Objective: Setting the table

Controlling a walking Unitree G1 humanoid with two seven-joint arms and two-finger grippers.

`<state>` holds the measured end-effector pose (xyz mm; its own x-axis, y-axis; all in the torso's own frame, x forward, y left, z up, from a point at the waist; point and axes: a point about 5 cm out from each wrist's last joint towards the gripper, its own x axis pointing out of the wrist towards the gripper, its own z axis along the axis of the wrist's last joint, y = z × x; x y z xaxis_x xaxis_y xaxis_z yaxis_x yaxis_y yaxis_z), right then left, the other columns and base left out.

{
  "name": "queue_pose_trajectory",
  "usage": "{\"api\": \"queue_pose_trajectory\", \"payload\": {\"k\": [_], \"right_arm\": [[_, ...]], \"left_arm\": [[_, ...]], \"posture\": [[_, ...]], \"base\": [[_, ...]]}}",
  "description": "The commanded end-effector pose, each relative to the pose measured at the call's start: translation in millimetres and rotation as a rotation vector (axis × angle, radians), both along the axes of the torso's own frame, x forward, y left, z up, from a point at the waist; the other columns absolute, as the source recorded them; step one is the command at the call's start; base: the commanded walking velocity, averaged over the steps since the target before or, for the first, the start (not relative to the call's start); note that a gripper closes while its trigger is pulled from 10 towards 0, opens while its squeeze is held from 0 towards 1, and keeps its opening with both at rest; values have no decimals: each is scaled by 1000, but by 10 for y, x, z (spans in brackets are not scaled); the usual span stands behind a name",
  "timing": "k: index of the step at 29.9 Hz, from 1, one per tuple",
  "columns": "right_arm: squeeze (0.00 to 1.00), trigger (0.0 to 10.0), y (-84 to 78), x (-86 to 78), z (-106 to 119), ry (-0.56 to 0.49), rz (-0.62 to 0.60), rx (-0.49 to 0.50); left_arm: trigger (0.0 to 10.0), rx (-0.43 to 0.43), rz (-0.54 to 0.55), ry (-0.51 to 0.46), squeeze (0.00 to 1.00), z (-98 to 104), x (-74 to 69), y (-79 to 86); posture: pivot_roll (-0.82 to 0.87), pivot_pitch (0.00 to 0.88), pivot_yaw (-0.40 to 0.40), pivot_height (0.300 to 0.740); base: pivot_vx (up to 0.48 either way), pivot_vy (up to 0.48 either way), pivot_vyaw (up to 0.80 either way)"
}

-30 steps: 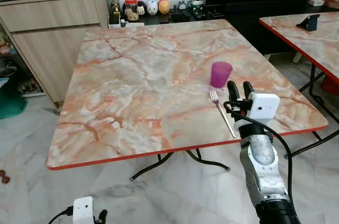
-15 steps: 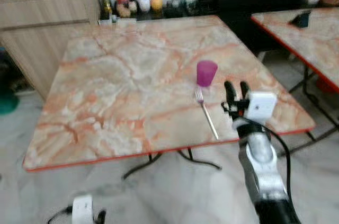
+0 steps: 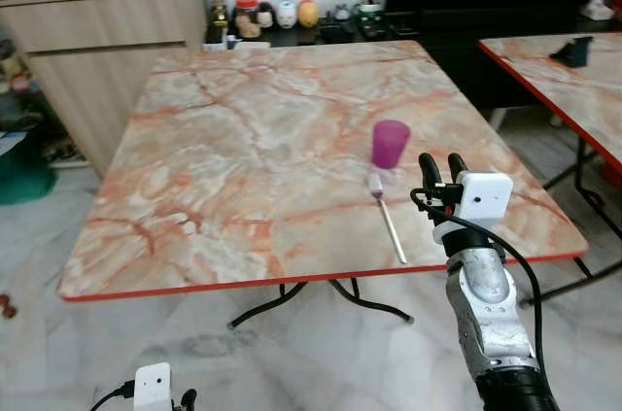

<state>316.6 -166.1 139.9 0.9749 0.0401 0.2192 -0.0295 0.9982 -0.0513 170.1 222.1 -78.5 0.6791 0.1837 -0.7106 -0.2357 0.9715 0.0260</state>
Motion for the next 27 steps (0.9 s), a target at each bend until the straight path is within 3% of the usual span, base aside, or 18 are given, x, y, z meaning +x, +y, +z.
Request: {"api": "queue_pose_trajectory", "payload": {"k": [1,9,17,18,19,20,21,23,27], "right_arm": [[0,10000,48,6,-24,21,24,3],[0,10000,52,4,-62,44,22,6],[0,10000,38,-9,-157,93,18,-1],[192,10000,43,-16,-195,117,24,-15],[855,10000,44,-18,-210,127,27,-14],[855,10000,45,-19,-219,132,29,-12],[1000,10000,44,-25,-245,146,29,-8],[1000,10000,43,-27,-255,152,28,-11],[1000,10000,48,-45,-417,262,17,-60]], "left_arm": [[10000,3,-2,30,0,-31,-63,15],[10000,5,-3,34,0,-30,-63,27],[10000,7,-3,35,0,-25,-50,33],[10000,7,-3,37,0,-27,-54,32],[10000,6,-3,37,0,-28,-55,31],[10000,6,-3,37,0,-28,-55,31],[10000,5,-3,38,0,-29,-58,30],[10000,5,-3,39,0,-30,-58,30],[10000,2,-4,40,0,-32,-56,20]], "posture": [[-97,0,5,719],[-98,0,4,719],[-97,0,3,719],[-99,0,3,719],[-99,0,3,719],[-99,0,3,719],[-98,0,2,719],[-98,0,2,719],[-101,0,1,719]], "base": [[300,0,0],[296,0,0],[0,0,0],[0,0,0],[0,0,0],[0,0,0],[0,0,0],[0,0,0],[0,0,0]]}}
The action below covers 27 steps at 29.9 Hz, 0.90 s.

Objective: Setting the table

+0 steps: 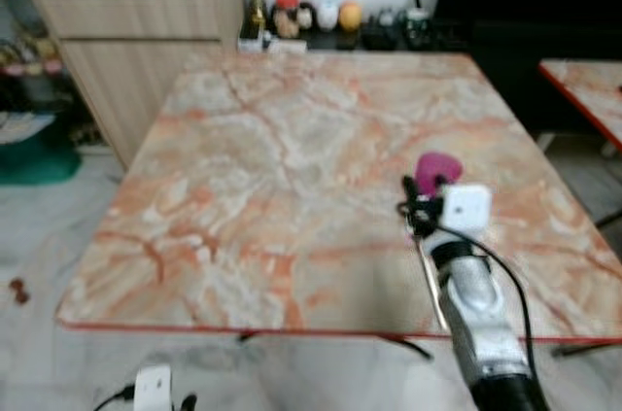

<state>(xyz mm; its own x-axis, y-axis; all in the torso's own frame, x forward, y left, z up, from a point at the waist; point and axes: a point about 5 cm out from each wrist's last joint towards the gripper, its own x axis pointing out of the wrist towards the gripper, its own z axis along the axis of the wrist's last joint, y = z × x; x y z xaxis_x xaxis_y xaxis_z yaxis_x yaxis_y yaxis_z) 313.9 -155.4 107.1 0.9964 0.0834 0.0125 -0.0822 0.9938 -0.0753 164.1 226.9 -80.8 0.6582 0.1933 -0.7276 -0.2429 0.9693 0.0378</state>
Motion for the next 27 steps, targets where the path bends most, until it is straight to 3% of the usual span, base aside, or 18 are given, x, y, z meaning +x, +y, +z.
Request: {"api": "queue_pose_trajectory", "payload": {"k": [1,8,14,15,27], "right_arm": [[1000,10000,-58,-23,-115,72,-20,-32],[1000,10000,-90,-56,-312,237,-42,22],[1000,10000,-92,-82,-376,281,-39,41],[0,10000,-80,-86,-396,294,-31,51],[0,10000,-43,-95,-477,366,-19,67]], "left_arm": [[10000,-4,-13,14,0,-10,5,-31],[10000,-8,-16,12,0,-11,20,-60],[10000,-9,-18,8,0,-9,23,-65],[10000,-8,-19,5,0,-6,26,-63],[10000,-3,-26,-8,0,8,51,-66]], "posture": [[-100,0,0,719],[-101,0,-2,719],[-102,0,-4,719],[-102,0,-3,719],[-92,0,-11,719]], "base": [[0,0,0],[0,0,0],[0,0,0],[0,0,0],[0,0,0]]}}
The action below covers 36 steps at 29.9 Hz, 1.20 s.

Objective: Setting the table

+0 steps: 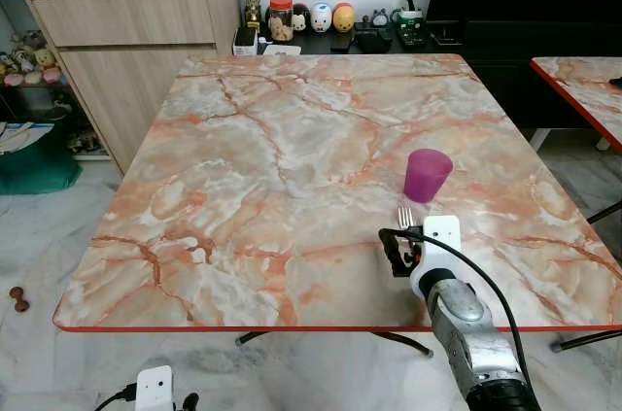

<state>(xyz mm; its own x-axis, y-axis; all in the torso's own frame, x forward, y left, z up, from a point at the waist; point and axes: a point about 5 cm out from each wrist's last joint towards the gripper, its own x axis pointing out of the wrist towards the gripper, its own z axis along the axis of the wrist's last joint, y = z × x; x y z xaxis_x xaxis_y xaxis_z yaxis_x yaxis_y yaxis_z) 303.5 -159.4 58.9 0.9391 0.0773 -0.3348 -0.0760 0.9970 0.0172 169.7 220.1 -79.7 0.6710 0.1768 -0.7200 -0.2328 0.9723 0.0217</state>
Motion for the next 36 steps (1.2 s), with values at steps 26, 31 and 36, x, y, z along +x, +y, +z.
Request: {"api": "queue_pose_trajectory", "payload": {"k": [26,31,36], "right_arm": [[0,863,-59,-37,-100,72,-30,-18],[0,0,-57,-30,-115,81,-27,-20],[0,0,-56,-24,-122,87,-22,-23]], "left_arm": [[10000,1,-25,9,0,-17,-34,-21],[10000,-2,-24,11,0,-24,-50,-25],[10000,-3,-25,7,0,-23,-43,-39]], "posture": [[-95,0,-9,719],[-92,0,-13,719],[-91,0,-15,719]], "base": [[0,0,0],[0,0,0],[0,0,0]]}}
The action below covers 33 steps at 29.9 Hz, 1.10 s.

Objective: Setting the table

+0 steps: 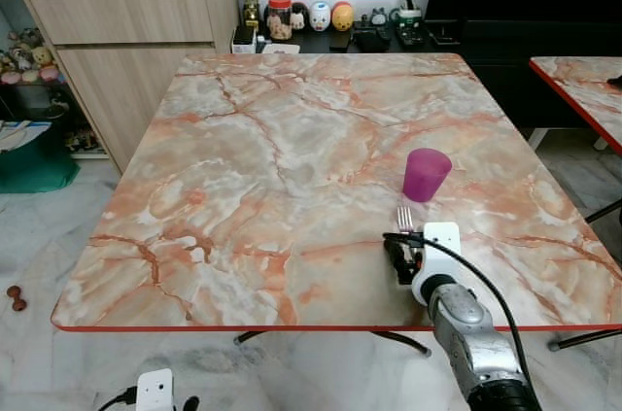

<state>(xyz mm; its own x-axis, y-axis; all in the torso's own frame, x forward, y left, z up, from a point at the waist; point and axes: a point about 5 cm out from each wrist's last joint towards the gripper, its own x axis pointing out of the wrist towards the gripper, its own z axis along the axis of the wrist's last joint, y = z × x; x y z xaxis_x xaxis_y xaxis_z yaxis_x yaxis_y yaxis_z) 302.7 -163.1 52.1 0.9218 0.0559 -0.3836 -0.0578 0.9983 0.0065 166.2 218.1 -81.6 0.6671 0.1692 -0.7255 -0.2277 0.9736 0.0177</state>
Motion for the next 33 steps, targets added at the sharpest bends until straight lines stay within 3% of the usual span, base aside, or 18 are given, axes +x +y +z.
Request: {"api": "queue_pose_trajectory", "payload": {"k": [1,33], "right_arm": [[0,0,-19,-16,-53,35,-5,-8],[0,0,-30,19,-7,16,-7,-2]], "left_arm": [[10000,1,-20,0,0,-4,-5,-22],[10000,-7,-49,0,0,-12,-5,-76]], "posture": [[-91,0,-15,719],[-90,0,-18,719]], "base": [[0,0,0],[0,0,0]]}}
